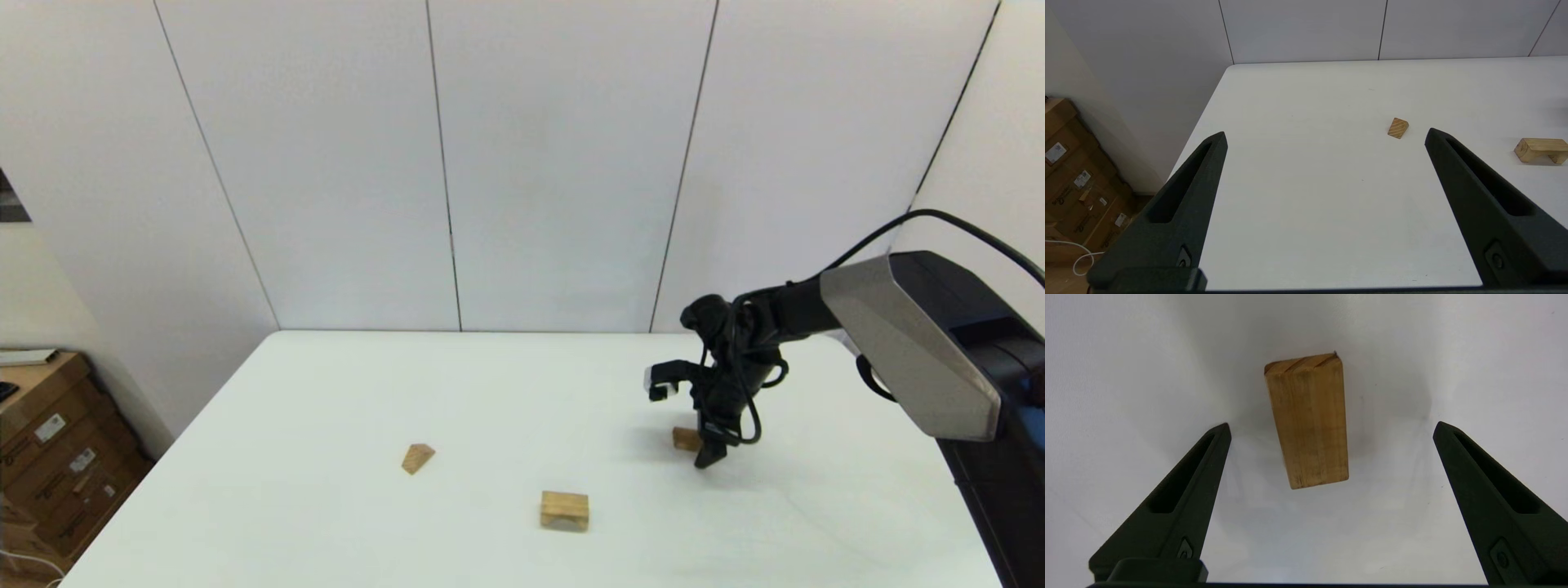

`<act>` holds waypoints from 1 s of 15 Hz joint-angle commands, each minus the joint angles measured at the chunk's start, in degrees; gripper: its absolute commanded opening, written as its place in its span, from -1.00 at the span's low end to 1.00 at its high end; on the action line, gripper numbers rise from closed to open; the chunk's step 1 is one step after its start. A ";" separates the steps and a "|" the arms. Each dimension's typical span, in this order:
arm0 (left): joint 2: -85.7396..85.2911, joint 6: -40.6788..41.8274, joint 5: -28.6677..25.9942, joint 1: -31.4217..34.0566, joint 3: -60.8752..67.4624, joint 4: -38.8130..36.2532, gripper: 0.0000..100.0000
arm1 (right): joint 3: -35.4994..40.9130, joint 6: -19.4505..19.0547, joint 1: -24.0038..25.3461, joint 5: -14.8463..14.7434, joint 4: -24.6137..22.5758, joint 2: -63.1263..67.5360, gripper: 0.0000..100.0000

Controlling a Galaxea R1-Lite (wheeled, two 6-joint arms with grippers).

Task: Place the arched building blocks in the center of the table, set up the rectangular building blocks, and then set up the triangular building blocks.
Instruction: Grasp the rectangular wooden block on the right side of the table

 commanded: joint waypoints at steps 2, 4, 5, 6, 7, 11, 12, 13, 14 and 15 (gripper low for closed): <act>0.09 0.04 0.02 0.00 -0.02 0.03 1.00 | -0.71 -0.48 -0.08 0.14 1.97 -0.23 1.00; 0.09 0.04 0.02 0.00 0.06 0.03 1.00 | -2.29 -0.39 -0.17 0.31 5.13 -0.23 1.00; 0.09 0.04 0.02 0.00 -0.02 0.03 1.00 | -2.73 -0.48 -0.17 0.31 6.27 -0.23 1.00; 0.09 -0.05 0.02 0.00 -0.02 0.03 1.00 | -3.35 -0.57 -0.26 0.31 7.15 -0.14 1.00; 0.09 0.04 0.02 0.00 0.06 0.03 1.00 | -3.78 -0.57 -0.26 0.40 7.59 0.04 1.00; 0.09 -0.05 0.02 0.00 0.06 0.03 1.00 | -5.45 -0.48 -0.17 0.66 7.59 1.88 1.00; 0.00 0.04 0.02 0.00 0.06 0.03 1.00 | -5.89 -0.57 -0.17 0.66 7.59 2.23 1.00; 0.00 -0.05 0.02 0.00 0.06 0.03 1.00 | -6.25 -0.57 -0.17 0.66 7.68 2.67 1.00; 0.09 0.04 0.02 0.00 -0.02 0.03 1.00 | -6.33 -0.57 -0.17 0.66 7.68 2.85 1.00; 0.09 0.04 0.02 0.00 0.06 0.03 1.00 | -6.33 -0.57 -0.17 0.66 7.68 3.29 1.00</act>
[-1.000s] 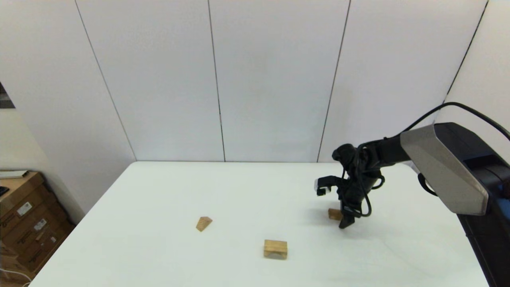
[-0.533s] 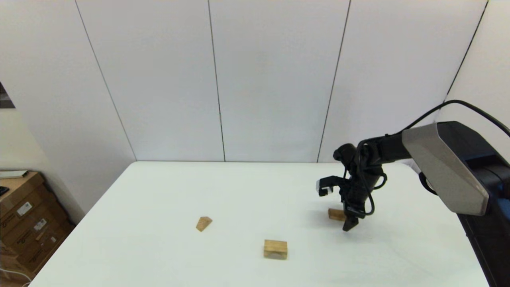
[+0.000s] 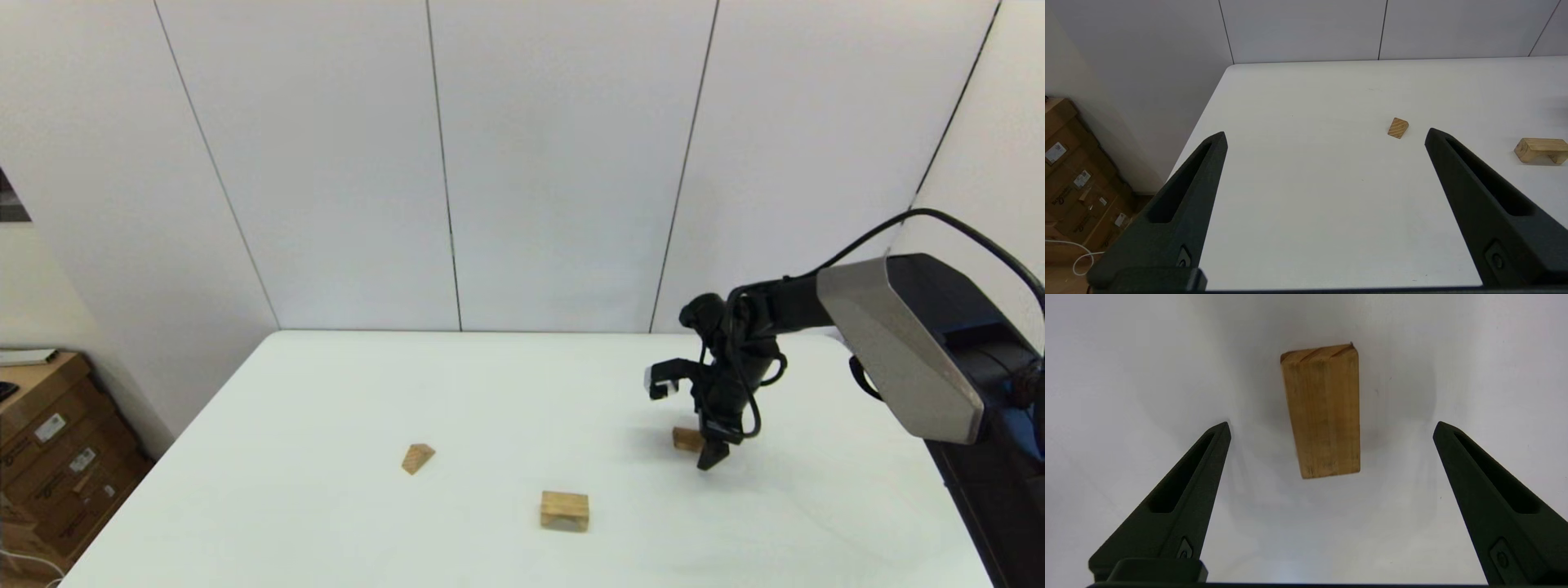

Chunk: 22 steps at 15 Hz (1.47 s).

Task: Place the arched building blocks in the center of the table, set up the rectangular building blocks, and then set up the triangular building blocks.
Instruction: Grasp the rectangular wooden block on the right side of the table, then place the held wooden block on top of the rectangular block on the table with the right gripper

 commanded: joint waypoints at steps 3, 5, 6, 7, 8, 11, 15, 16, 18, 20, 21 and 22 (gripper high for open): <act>0.09 0.01 0.02 0.00 -0.05 0.02 1.00 | -0.27 -0.55 0.00 0.03 0.27 1.58 1.00; 0.09 -0.07 0.02 0.00 -0.05 0.02 1.00 | -0.71 -0.64 0.00 0.12 0.36 1.58 1.00; 0.09 0.01 0.02 0.00 -0.05 0.02 1.00 | -0.89 -0.64 0.00 0.12 0.71 1.58 -1.00; 0.09 0.01 0.02 0.00 -0.05 0.02 1.00 | -0.89 -0.64 0.00 0.12 0.88 1.58 -1.00; 0.00 0.01 0.02 0.00 -0.05 0.02 1.00 | -0.89 -0.46 0.00 0.12 0.80 1.67 -1.00; 0.09 0.01 0.02 0.00 -0.05 0.02 1.00 | -0.89 -0.55 0.00 0.12 0.71 1.67 -1.00; 0.09 0.01 0.02 0.00 -0.05 0.02 1.00 | -1.33 -0.37 0.00 0.12 0.62 1.41 -1.00; 0.09 0.01 0.02 0.00 -0.05 0.02 1.00 | -1.33 -0.11 0.09 0.12 0.62 0.70 -1.00; 0.09 0.01 0.02 0.00 -0.05 0.02 1.00 | -0.98 0.68 0.88 0.03 0.88 -2.11 -1.00; 0.00 -0.07 0.02 0.00 -0.05 0.02 1.00 | -0.45 2.53 2.99 -0.23 1.76 -5.98 -1.00; 0.09 0.01 0.02 0.00 -0.05 0.02 1.00 | -0.45 4.64 5.01 -0.32 2.99 -8.26 -1.00; 0.09 -0.07 0.02 0.00 -0.05 0.02 1.00 | -0.45 5.78 6.33 -0.32 3.61 -9.40 -1.00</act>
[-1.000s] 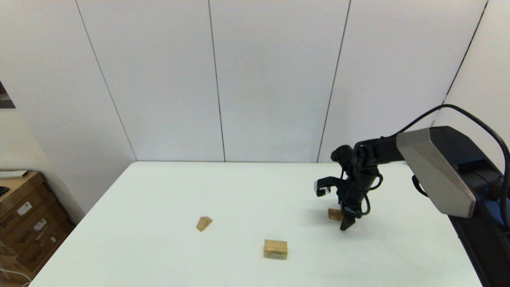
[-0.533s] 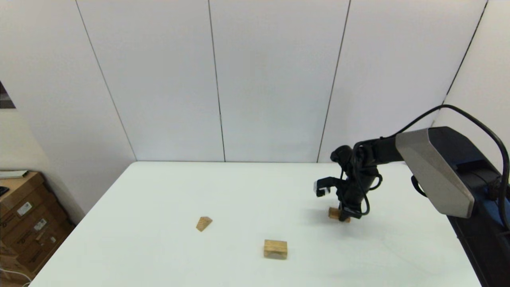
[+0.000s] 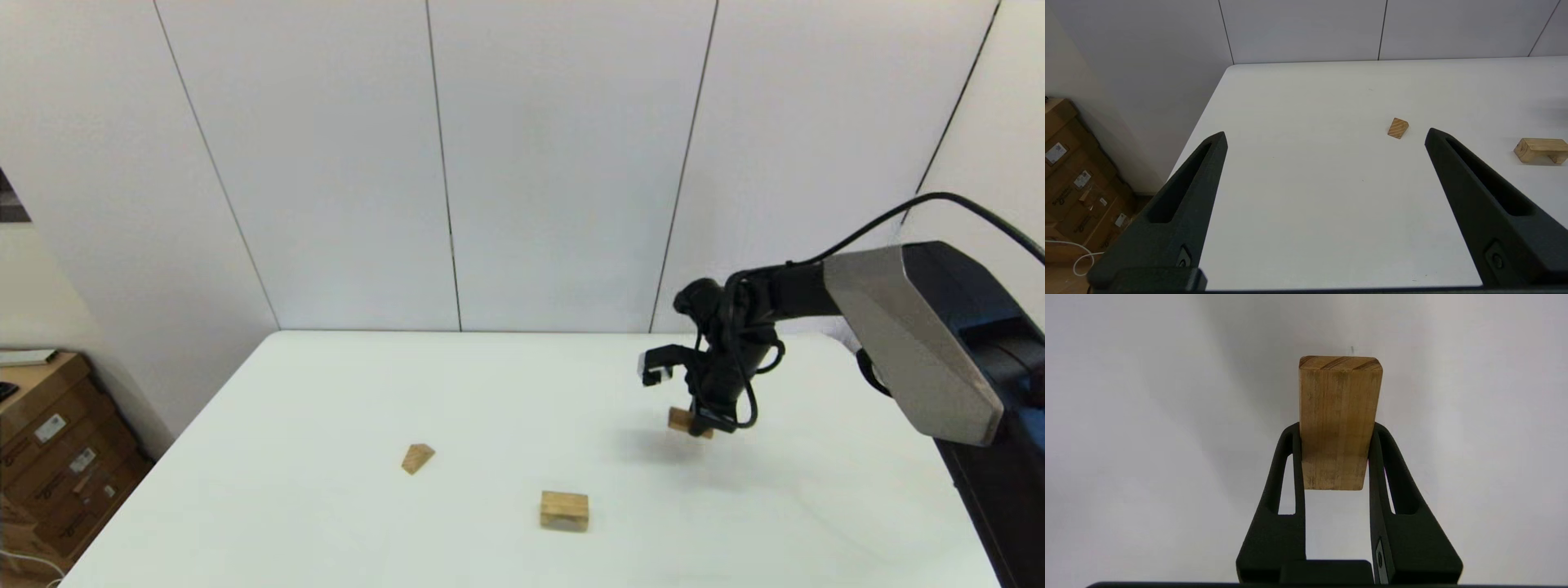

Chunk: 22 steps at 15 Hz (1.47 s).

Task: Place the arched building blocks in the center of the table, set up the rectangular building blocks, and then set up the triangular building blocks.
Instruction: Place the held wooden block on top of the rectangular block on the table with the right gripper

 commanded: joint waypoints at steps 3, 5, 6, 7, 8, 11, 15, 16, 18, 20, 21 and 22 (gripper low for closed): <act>0.09 0.04 0.02 0.00 -0.02 0.03 1.00 | 0.18 9.84 11.82 -0.52 5.67 -10.08 -1.00; 0.09 0.04 0.02 0.00 -0.02 0.03 1.00 | 0.18 12.65 17.35 -2.28 6.72 -11.57 -1.00; 0.09 -0.05 0.02 0.00 0.06 0.03 1.00 | 0.18 13.53 20.26 -2.72 7.51 -11.66 -1.00; 0.09 0.04 0.02 0.00 -0.02 0.03 1.00 | -0.17 14.23 22.54 -2.80 8.57 -11.49 -1.00; 0.09 0.04 0.02 0.00 -0.02 0.03 1.00 | -0.96 14.67 24.56 -2.80 9.18 -11.22 -1.00; 0.09 0.04 0.02 0.00 -0.02 0.03 1.00 | -2.90 14.85 28.52 -2.72 8.92 -8.94 -1.00; 0.00 0.04 0.02 0.00 0.06 0.03 1.00 | -2.90 14.85 30.54 -2.28 8.74 -5.07 -1.00; 0.09 -0.05 0.02 0.00 -0.02 0.03 1.00 | -2.98 14.85 30.54 -2.28 8.65 -4.37 -1.00; 0.09 0.04 0.02 0.00 -0.02 0.03 1.00 | -2.98 14.41 30.19 -2.19 8.57 -3.40 -1.00; 0.09 0.04 0.02 0.00 -0.02 0.03 1.00 | -2.98 14.23 29.48 -2.10 8.48 -2.43 -1.00; 0.09 -0.05 0.02 0.00 -0.02 0.03 1.00 | -2.98 14.23 29.13 -2.10 8.48 -1.99 -1.00; 0.09 0.04 0.02 0.00 0.06 0.03 1.00 | -2.98 14.15 28.69 -2.10 8.57 -1.73 -1.00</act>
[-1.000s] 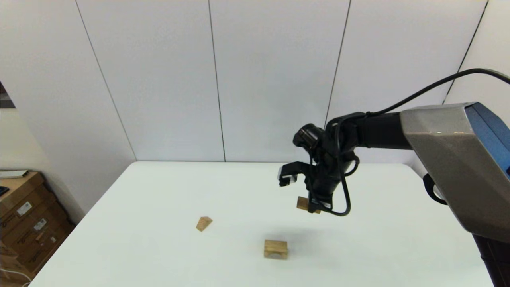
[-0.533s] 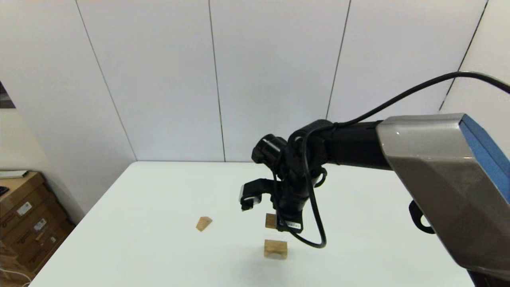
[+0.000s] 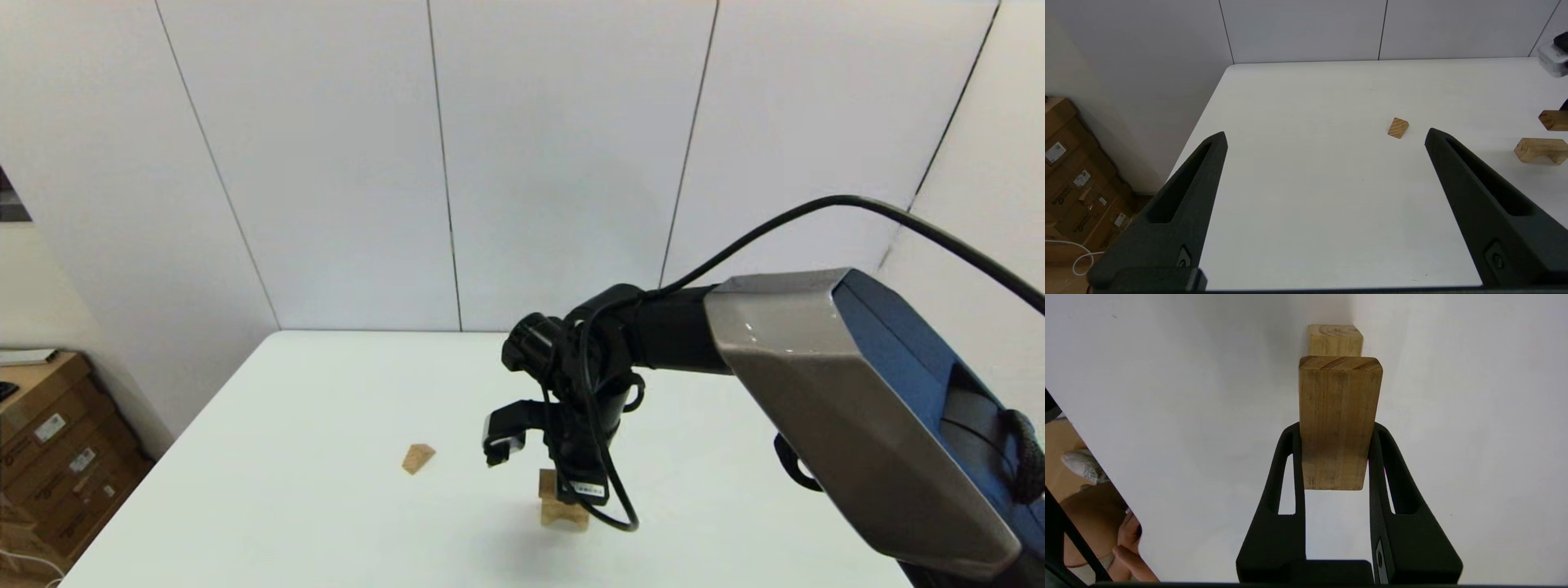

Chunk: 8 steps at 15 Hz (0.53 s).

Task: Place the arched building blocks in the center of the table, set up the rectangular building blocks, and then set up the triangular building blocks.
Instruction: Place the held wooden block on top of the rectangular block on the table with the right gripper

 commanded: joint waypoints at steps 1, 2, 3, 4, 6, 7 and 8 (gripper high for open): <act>0.09 0.04 0.02 0.00 -0.05 0.03 1.00 | 0.08 -0.50 -0.93 -0.02 0.39 1.64 -1.00; 0.09 0.04 0.02 0.00 0.04 0.03 1.00 | -0.01 -0.67 -1.20 -0.02 0.39 2.08 -1.00; 0.09 0.04 0.02 0.00 -0.05 0.03 1.00 | -0.01 -1.11 -1.37 0.25 0.30 2.34 -1.00; 0.09 0.04 0.02 0.00 0.04 0.03 1.00 | -0.01 -1.99 -1.72 0.34 0.30 2.69 -1.00; 0.09 0.04 0.02 0.00 -0.05 0.03 1.00 | -0.01 -2.34 -1.90 1.13 0.30 3.13 -1.00; 0.09 0.04 0.02 0.00 -0.05 0.03 1.00 | -0.01 -2.43 -1.81 2.18 0.12 3.22 -1.00; 0.09 0.04 0.02 0.00 -0.05 0.03 1.00 | -0.01 -2.61 -1.81 2.71 -0.05 3.31 -1.00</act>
